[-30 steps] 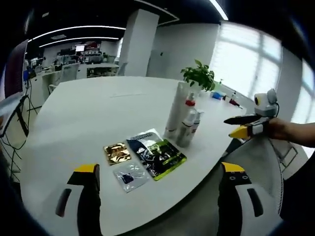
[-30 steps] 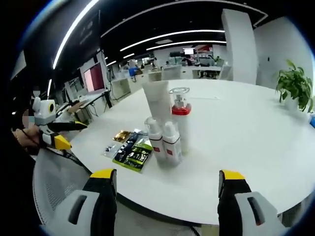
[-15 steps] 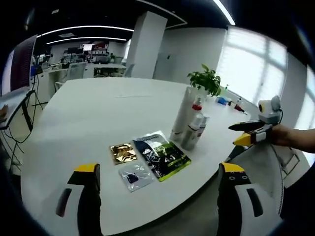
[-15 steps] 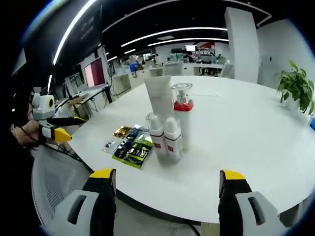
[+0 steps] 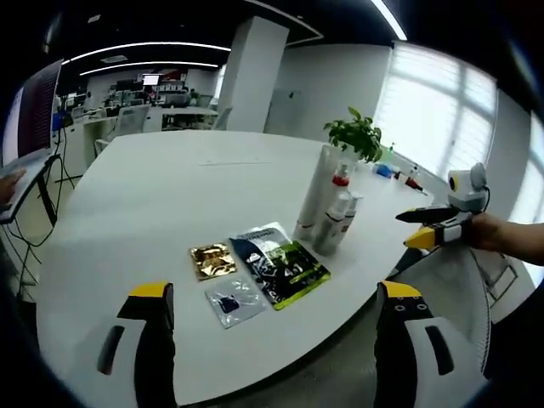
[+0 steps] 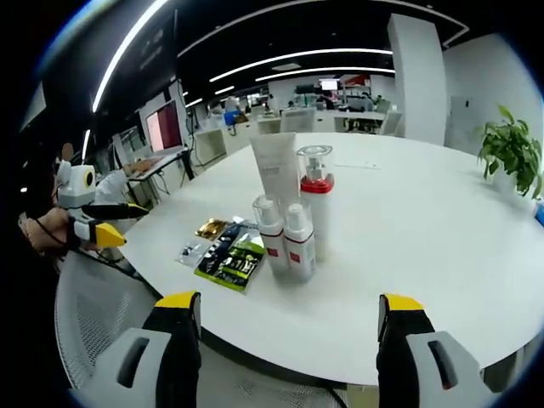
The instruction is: Arrange the skincare products in the storage area until every visible bottle or jar stands upright without overlapping.
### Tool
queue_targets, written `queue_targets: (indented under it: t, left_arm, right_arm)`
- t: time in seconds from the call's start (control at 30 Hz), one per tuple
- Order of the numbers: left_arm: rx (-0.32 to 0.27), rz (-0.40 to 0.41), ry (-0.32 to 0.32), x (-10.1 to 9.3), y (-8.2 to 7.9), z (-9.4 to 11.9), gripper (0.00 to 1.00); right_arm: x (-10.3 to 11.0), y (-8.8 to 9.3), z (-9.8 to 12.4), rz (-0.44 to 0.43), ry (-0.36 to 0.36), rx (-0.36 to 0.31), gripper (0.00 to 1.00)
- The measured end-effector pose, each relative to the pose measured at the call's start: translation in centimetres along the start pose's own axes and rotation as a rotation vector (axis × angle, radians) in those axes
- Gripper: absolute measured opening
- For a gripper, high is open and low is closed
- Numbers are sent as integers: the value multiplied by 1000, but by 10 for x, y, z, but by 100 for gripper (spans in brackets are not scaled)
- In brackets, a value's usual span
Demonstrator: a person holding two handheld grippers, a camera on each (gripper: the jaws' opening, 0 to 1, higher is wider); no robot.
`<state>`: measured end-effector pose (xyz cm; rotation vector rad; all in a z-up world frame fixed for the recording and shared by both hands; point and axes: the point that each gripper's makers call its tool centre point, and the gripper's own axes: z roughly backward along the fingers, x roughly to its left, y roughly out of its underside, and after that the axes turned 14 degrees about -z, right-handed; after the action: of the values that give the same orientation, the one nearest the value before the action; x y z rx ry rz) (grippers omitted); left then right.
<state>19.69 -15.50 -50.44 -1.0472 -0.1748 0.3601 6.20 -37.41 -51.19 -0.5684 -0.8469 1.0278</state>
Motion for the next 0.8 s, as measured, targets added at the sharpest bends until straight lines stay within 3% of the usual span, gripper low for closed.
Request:
queue_targets:
  t: [0.8]
  left_arm:
    - [15,-7,4,3,3,0,91]
  right_arm:
    - [0,0,-2,10,0,0,91]
